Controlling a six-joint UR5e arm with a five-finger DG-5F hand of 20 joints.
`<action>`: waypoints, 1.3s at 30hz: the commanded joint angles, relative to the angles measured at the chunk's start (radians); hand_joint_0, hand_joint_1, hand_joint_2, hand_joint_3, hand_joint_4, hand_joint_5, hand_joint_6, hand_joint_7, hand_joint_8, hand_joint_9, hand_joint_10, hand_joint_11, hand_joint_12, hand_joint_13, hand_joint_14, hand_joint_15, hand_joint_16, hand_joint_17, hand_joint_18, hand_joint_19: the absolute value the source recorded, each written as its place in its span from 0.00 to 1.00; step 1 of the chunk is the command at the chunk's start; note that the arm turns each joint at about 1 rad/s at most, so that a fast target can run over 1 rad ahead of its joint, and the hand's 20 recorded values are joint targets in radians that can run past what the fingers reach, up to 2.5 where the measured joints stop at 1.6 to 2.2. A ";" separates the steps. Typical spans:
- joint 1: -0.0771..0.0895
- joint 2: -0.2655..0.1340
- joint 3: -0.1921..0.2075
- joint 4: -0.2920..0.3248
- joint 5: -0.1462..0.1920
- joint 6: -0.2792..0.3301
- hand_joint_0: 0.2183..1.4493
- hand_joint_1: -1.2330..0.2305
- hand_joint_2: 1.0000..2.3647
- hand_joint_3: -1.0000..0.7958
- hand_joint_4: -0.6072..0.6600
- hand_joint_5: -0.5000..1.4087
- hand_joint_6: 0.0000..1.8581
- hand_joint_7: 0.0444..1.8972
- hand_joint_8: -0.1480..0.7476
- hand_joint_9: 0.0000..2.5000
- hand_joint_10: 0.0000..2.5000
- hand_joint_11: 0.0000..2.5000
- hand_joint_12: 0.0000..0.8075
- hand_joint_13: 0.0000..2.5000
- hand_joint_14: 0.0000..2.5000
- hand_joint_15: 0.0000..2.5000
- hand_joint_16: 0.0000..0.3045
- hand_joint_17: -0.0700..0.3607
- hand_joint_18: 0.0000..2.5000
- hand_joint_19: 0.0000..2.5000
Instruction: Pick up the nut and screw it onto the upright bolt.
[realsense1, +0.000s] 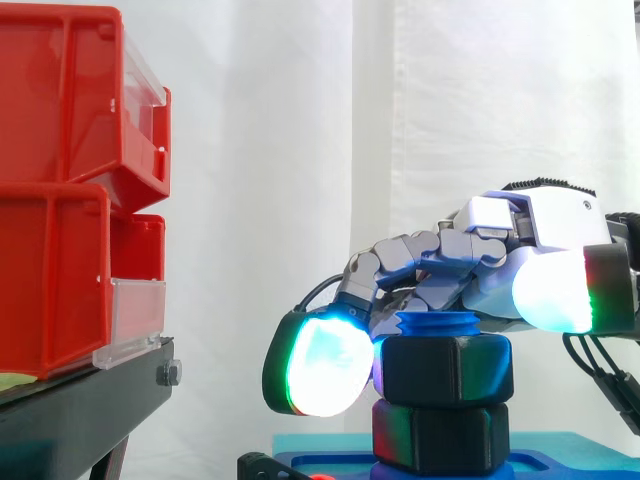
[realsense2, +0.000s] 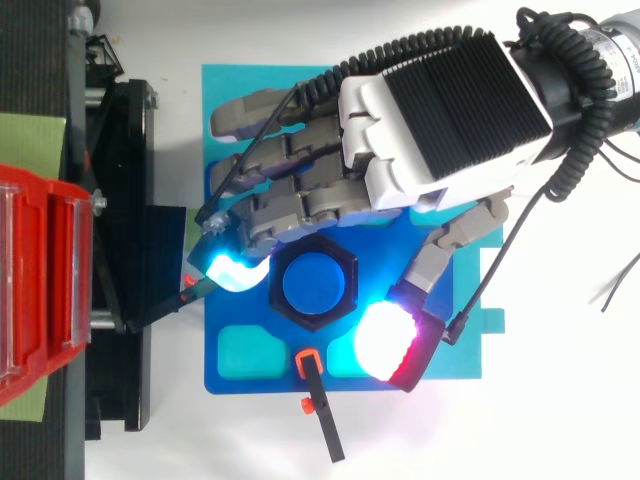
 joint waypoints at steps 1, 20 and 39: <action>-0.001 0.000 -0.001 -0.004 0.000 0.000 0.17 0.65 0.00 0.28 0.64 0.21 0.27 0.49 0.49 0.30 0.00 0.01 0.49 0.21 0.00 0.04 0.16 0.42 0.09 0.05; -0.020 0.001 -0.001 -0.020 -0.009 -0.001 0.18 0.66 0.00 0.28 0.44 0.25 0.27 0.62 0.50 0.37 0.00 0.03 0.48 0.25 0.00 0.04 0.14 0.38 0.11 0.02; -0.036 0.001 -0.001 -0.022 -0.017 -0.003 0.18 0.66 0.00 0.28 0.76 0.29 0.27 0.56 0.48 0.52 0.00 0.05 0.46 0.31 0.00 0.04 0.13 0.37 0.16 0.04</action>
